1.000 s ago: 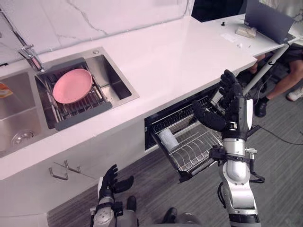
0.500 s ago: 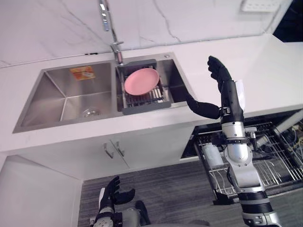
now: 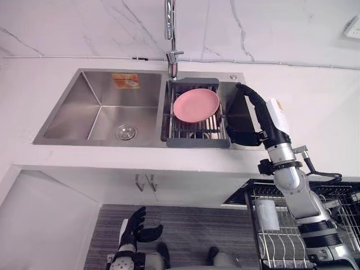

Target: Walk over to the sink, pick up the cup, carry it to the dishwasher, place the cup inside the dishwasher, then close the dishwasher door

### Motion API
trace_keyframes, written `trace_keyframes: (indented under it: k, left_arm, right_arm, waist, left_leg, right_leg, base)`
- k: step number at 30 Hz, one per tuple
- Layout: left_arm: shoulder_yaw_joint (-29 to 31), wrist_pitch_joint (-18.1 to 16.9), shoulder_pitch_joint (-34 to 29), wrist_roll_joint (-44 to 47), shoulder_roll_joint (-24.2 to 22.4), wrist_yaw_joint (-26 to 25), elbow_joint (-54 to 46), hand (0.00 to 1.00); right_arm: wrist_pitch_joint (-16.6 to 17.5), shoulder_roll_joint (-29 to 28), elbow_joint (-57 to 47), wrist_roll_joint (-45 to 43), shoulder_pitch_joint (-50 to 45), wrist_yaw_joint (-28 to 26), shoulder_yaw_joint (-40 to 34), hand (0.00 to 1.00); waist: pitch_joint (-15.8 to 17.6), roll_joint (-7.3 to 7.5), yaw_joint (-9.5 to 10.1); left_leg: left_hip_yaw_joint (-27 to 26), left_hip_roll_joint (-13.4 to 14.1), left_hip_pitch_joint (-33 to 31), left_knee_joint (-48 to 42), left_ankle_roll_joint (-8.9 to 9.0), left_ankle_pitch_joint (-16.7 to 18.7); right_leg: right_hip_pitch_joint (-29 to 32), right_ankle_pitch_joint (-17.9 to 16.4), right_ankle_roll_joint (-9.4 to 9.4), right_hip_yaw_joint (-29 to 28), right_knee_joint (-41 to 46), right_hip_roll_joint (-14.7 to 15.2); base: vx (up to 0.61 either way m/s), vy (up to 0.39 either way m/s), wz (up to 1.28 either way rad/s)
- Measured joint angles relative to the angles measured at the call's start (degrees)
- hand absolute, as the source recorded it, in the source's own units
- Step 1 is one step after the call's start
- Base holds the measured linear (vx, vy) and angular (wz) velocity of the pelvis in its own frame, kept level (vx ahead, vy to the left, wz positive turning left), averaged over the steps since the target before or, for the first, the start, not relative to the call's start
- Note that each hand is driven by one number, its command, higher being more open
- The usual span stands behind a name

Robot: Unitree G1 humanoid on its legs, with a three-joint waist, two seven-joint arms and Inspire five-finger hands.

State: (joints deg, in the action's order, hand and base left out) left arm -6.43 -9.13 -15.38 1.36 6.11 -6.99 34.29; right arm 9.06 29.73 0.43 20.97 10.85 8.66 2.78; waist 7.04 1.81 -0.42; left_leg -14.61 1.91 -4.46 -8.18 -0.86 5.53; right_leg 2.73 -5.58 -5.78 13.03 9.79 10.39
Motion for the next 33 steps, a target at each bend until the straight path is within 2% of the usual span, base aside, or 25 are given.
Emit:
trace_keyframes:
  k: [5, 7, 12, 21, 29, 32, 33]
  left_arm:
    - [-1.23, -0.01, 0.46, -0.90, -0.42, 0.90, 0.00, 0.90]
    - [-1.83, -0.01, 0.42, -1.10, -0.19, 0.89, 0.05, 0.90]
    - [-2.18, -0.01, 0.39, -1.48, 0.23, 0.88, 0.13, 0.90]
    - [-2.02, -0.03, -0.15, -1.47, 1.00, 0.78, 0.14, 0.90]
    - [-1.79, -0.02, -0.48, -1.43, 1.56, -0.25, 0.45, 0.90]
    - [-1.39, -0.02, 0.39, -1.37, 1.64, -0.35, 1.56, 0.90]
    - [-1.25, -0.02, 0.98, -1.36, 1.56, -0.37, 1.91, 0.90]
  right_arm:
    - [-0.10, 1.35, 1.55, 1.73, 0.02, -0.29, 0.07, 0.90]
    - [-0.11, 1.38, 3.52, 2.35, 0.46, -0.28, 0.58, 0.90]
    - [-1.00, 1.41, 8.04, 4.28, 2.66, -0.28, 2.96, 0.90]
    - [-2.69, 1.55, 14.61, 8.29, 8.50, 0.49, 4.90, 0.90]
    - [-3.90, 1.62, 18.73, 12.67, 14.02, 4.46, 7.53, 0.90]
    - [-4.36, 1.83, 21.39, 13.09, 18.11, 5.00, 9.37, 0.90]
    - [-4.58, 2.00, 23.08, 13.73, 19.79, 4.95, 10.10, 0.90]
  waist:
    - [-0.01, 0.00, 0.40]
    - [-0.04, -0.02, 0.37]
    - [-0.04, -0.02, 0.42]
    - [0.00, -0.12, 0.79]
    - [0.21, -0.45, 0.90]
    - [0.45, -0.49, 1.17]
    - [0.72, -0.49, 1.29]
  left_leg:
    - [0.27, -0.30, 1.05, 1.01, 0.37, -0.26]
    - [0.84, -0.56, 1.49, 2.02, 1.36, -1.23]
    - [2.50, -0.98, 1.67, 4.65, 1.75, -3.48]
    - [4.13, -1.44, 1.42, 13.04, 0.69, -9.85]
    - [3.68, -1.74, -1.00, 13.36, 0.46, -9.78]
    - [3.94, -1.66, -1.95, 12.93, 0.12, -10.39]
    - [4.13, -1.60, -2.27, 12.85, -0.11, -10.54]
  right_leg:
    - [-2.50, 1.50, -0.40, 0.38, -3.74, -0.26]
    - [-3.26, 2.44, -0.58, 1.17, -4.58, -0.17]
    - [-3.59, 3.52, -0.76, 2.74, -5.39, -0.18]
    - [-0.77, 4.41, 0.23, 4.38, -5.88, -0.95]
    - [1.05, 4.44, 0.38, 4.13, -6.93, -1.14]
    - [1.43, 5.82, 0.89, 4.25, -7.46, -1.24]
    - [1.44, 6.16, 0.47, 4.67, -7.60, -1.35]
  base:
    - [0.09, 0.008, 0.04]
    - [0.03, 0.020, 0.17]
    - [-0.04, 0.013, 0.19]
    - [-0.15, 0.013, 0.12]
    - [-0.03, 0.027, 0.03]
    - [0.08, -0.004, 0.03]
    - [0.11, -0.026, 0.15]
